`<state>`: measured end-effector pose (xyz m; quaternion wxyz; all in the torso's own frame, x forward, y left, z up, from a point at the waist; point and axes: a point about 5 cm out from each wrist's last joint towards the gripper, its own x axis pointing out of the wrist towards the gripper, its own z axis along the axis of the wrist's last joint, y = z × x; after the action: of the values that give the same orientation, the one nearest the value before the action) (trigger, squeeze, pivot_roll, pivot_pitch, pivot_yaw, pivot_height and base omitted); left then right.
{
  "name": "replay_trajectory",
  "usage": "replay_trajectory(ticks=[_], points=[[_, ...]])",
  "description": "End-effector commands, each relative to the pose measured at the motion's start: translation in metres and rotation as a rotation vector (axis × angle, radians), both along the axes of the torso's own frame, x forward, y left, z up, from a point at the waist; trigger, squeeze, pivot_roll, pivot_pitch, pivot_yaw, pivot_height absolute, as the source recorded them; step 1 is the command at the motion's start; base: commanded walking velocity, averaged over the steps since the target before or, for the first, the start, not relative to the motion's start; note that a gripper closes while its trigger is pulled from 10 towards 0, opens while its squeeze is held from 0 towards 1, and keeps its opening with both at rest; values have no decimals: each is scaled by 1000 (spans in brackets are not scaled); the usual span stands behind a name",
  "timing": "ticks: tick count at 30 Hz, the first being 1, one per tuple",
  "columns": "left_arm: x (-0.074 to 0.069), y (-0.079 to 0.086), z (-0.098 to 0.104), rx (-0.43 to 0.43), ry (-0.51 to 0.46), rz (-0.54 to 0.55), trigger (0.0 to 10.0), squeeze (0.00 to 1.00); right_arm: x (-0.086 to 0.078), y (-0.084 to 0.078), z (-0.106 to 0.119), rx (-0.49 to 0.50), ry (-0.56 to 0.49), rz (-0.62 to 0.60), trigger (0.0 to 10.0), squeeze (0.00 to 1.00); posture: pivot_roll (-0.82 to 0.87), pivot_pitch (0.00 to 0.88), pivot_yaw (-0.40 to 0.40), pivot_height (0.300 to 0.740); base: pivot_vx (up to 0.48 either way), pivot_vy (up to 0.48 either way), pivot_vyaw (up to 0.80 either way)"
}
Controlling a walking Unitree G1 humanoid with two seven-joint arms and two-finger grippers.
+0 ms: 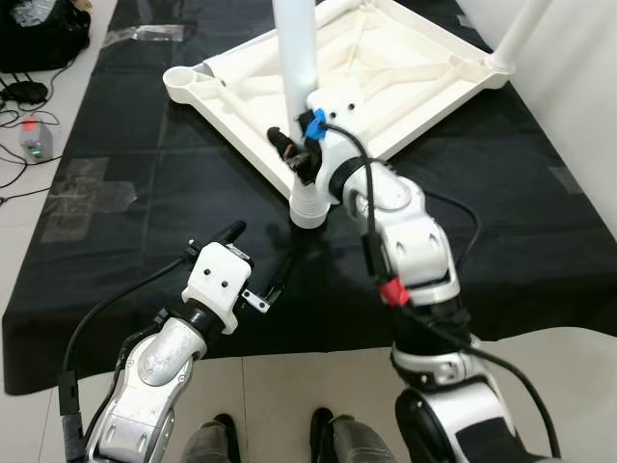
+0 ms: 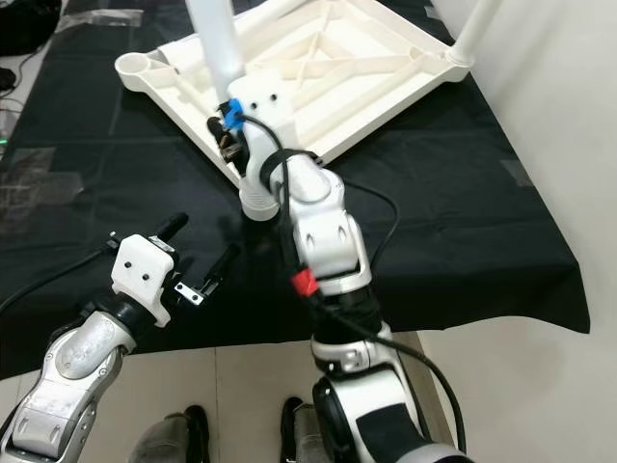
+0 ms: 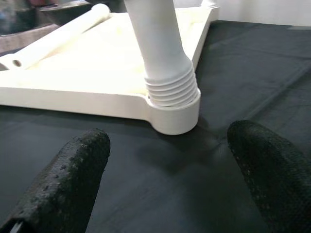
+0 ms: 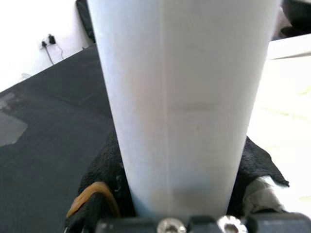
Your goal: Building children table
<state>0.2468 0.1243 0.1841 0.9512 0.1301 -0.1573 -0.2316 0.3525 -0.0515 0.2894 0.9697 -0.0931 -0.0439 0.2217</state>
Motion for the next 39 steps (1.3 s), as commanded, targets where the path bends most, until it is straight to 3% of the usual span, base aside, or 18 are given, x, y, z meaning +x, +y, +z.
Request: replay_trajectory(ticks=[1, 6, 8, 10, 11, 16, 25, 27, 28, 29, 31, 32, 33, 34, 35, 37, 38, 39], points=[[-2, 0, -6, -5, 15, 9, 10000, 0, 10, -18, -32, 1, 145, -100, 10000, 0, 19, 233, -109, 740, 0, 0, 0], [-3, -1, -7, 4, 12, 6, 10000, 0, 13, -25, -27, 97, 148, -111, 10000, 0, 23, 250, -99, 740, 0, 0, 0], [-5, -3, -7, 16, 14, -13, 10000, 0, 19, -31, -11, 180, 105, 0, 10000, 0, 22, 270, -91, 740, 0, 0, 0], [-5, -3, -7, 16, 14, -13, 10000, 0, 19, -31, -11, 180, 105, 0, 10000, 0, 22, 270, -91, 740, 0, 0, 0], [-7, -4, -7, 21, 15, -24, 10000, 0, 21, -37, 1, 198, 61, 66, 10000, 0, 25, 277, -90, 740, 0, 0, 0], [-9, -4, -7, 19, 28, -34, 10000, 0, 24, -55, 43, 136, -94, 291, 10000, 0, 25, 283, -87, 740, 0, 0, 0], [-4, 4, -6, -16, 60, 3, 10000, 0, 10, -66, 61, 116, -210, 494, 10000, 0, 39, 249, -81, 740, 0, 0, 0], [5, 13, 8, -56, 31, 49, 10000, 0, -3, -72, 73, 212, -264, 608, 10000, 0, 44, 224, -78, 740, 0, 0, 0], [13, 20, 27, -91, -17, 61, 10000, 0, -9, -76, 76, 212, -287, 670, 10000, 0, 44, 200, -76, 740, 0, 0, 0], [13, 20, 27, -91, -17, 61, 10000, 0, -9, -76, 76, 212, -287, 670, 10000, 0, 44, 200, -76, 740, 0, 0, 0], [26, 30, 76, -189, -125, 35, 10000, 0, -11, -80, 73, 86, -295, 687, 10000, 0, 43, 172, -75, 740, 0, 0, 0], [26, 30, 76, -189, -125, 35, 10000, 0, -11, -80, 73, 86, -295, 687, 10000, 0, 43, 172, -75, 740, 0, 0, 0], [28, 31, 107, -231, -190, -48, 10000, 0, -7, -81, 66, -3, -269, 642, 10000, 0, 42, 139, -71, 740, 0, 0, 0], [28, 31, 107, -231, -190, -48, 10000, 0, -7, -81, 66, -3, -269, 642, 10000, 0, 42, 139, -71, 740, 0, 0, 0], [26, 30, 137, -259, -243, -161, 10000, 0, -1, -84, 59, -89, -242, 569, 10000, 0, 46, 119, -68, 740, 0, 0, 0], [26, 30, 137, -259, -243, -161, 10000, 0, -1, -84, 59, -89, -242, 569, 10000, 0, 46, 119, -68, 740, 0, 0, 0], [20, 26, 164, -273, -289, -311, 10000, 0, 7, -90, 52, -165, -211, 473, 10000, 0, 50, 97, -64, 740, 0, 0, 0], [5, 16, 198, -274, -324, -609, 10000, 0, 21, -100, 40, -280, -156, 293, 10000, 0, 45, 70, -56, 740, 0, 0, 0]])
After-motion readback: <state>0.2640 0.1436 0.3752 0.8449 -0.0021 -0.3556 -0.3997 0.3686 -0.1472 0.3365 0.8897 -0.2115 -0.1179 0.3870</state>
